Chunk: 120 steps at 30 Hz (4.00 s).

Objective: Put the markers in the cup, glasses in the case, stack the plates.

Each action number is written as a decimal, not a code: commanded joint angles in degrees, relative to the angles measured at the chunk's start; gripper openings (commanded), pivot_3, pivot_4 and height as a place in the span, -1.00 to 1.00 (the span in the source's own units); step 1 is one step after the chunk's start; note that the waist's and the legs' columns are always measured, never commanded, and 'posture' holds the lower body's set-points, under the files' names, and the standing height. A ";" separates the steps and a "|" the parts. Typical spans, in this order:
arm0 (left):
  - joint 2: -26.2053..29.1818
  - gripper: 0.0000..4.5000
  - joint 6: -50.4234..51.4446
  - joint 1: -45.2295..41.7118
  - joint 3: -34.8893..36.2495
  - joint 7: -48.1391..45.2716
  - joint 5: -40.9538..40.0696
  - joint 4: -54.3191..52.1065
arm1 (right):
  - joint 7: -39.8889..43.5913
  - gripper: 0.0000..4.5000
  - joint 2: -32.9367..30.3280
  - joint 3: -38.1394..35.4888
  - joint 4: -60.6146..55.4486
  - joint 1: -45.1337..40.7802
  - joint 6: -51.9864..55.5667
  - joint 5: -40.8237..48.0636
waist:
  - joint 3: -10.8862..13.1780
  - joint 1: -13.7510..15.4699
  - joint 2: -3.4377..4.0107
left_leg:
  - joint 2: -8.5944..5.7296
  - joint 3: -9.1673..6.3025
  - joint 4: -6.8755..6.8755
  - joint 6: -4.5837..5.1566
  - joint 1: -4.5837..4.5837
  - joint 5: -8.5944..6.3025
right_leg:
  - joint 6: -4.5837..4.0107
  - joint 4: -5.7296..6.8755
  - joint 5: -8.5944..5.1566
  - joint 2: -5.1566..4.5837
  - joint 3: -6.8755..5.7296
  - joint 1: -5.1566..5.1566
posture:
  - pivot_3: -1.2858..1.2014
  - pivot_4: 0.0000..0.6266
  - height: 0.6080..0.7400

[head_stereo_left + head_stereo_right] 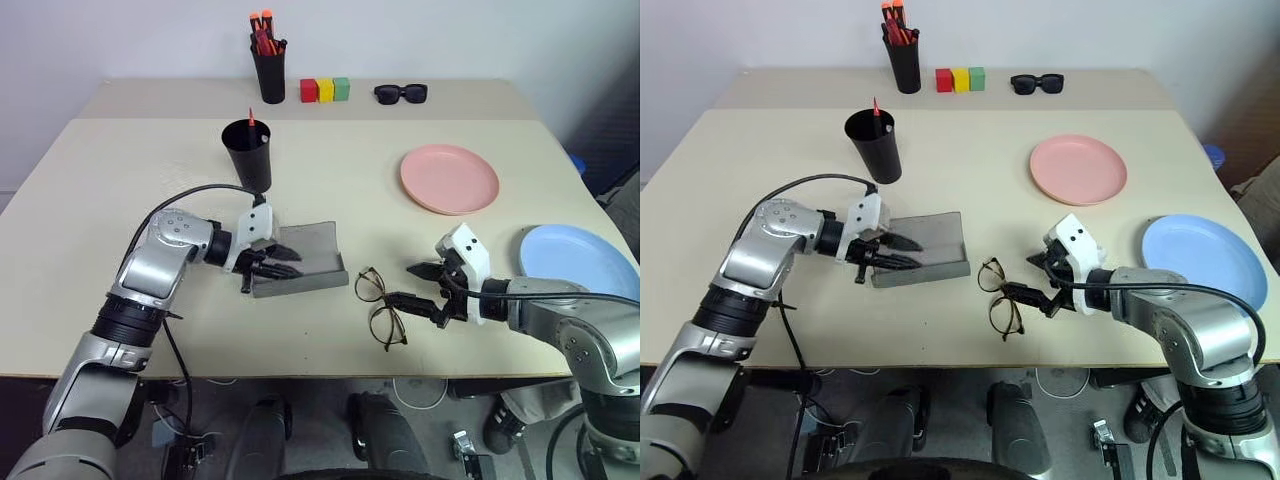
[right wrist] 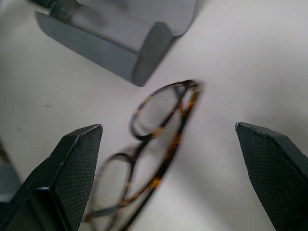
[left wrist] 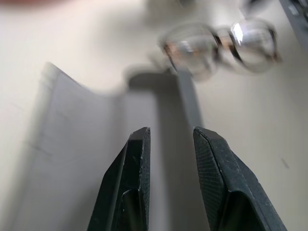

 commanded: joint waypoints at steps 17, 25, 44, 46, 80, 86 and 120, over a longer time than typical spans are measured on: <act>7.16 -0.37 6.72 23.37 8.82 9.54 -12.64 -25.41 | -11.94 -0.52 8.19 -3.23 -1.48 -3.01 15.61 5.77 | -0.03 -0.04 0.05 | 0.06 0.04 -0.02 0.03 0.04 0.00 | -0.23 -0.04 -0.14 0.02 0.01 0.01 | 0.03 -0.52 1.00; 7.10 -0.37 7.82 24.34 11.34 14.14 -14.37 -25.95 | -10.91 -0.99 5.11 -1.78 -2.16 -4.18 14.66 5.26 | -0.03 -0.09 0.06 | 0.06 0.07 -0.03 0.03 0.04 0.00 | -0.24 -0.08 -0.15 0.02 0.01 0.01 | 0.03 -0.52 1.00; 6.05 -0.37 5.76 37.29 27.80 22.85 -19.55 -22.25 | 5.22 -0.99 9.85 35.06 19.82 -37.28 -30.05 -22.71 | -0.03 -1.36 0.05 | 0.17 0.10 -0.17 0.03 0.04 -0.01 | -0.33 -0.08 -0.18 0.02 -0.02 -0.11 | 0.03 -0.52 1.00; 5.99 -0.37 6.58 37.91 28.27 23.90 -20.21 -23.80 | 7.29 -0.99 11.08 36.73 22.87 -37.11 -33.76 -25.11 | -0.03 -0.98 0.01 | 0.15 0.02 -0.17 0.03 -0.01 -0.01 | -0.22 -0.08 -0.11 -0.05 -0.07 -0.11 | 0.03 -0.52 1.00; -0.84 -0.99 23.99 7.55 13.76 40.51 -18.87 -8.61 | 14.62 0.31 4.86 25.09 8.36 -21.32 -33.33 -29.94 | -0.03 -1.21 0.01 | 0.02 0.01 -0.12 0.02 0.05 0.00 | -0.18 0.01 -0.09 -0.01 -0.08 -0.08 | 0.03 -0.52 1.00; -2.09 -0.99 25.70 -0.30 7.49 37.74 -14.91 0.02 | 14.36 0.31 -1.40 18.37 -0.79 -12.57 -30.25 -27.38 | -0.02 -0.98 0.00 | -0.02 0.00 -0.12 0.02 0.02 0.00 | -0.16 0.01 -0.09 -0.03 -0.07 -0.08 | 0.03 -0.52 1.00; 5.05 -0.99 19.71 12.38 3.82 13.48 -17.56 -17.07 | 9.11 0.31 -3.77 16.08 -1.12 -5.61 -32.72 -27.55 | -0.02 -1.26 -0.01 | 0.03 0.03 -0.12 0.02 0.03 0.00 | -0.27 0.00 -0.19 -0.03 -0.03 -0.07 | 0.03 -0.52 1.00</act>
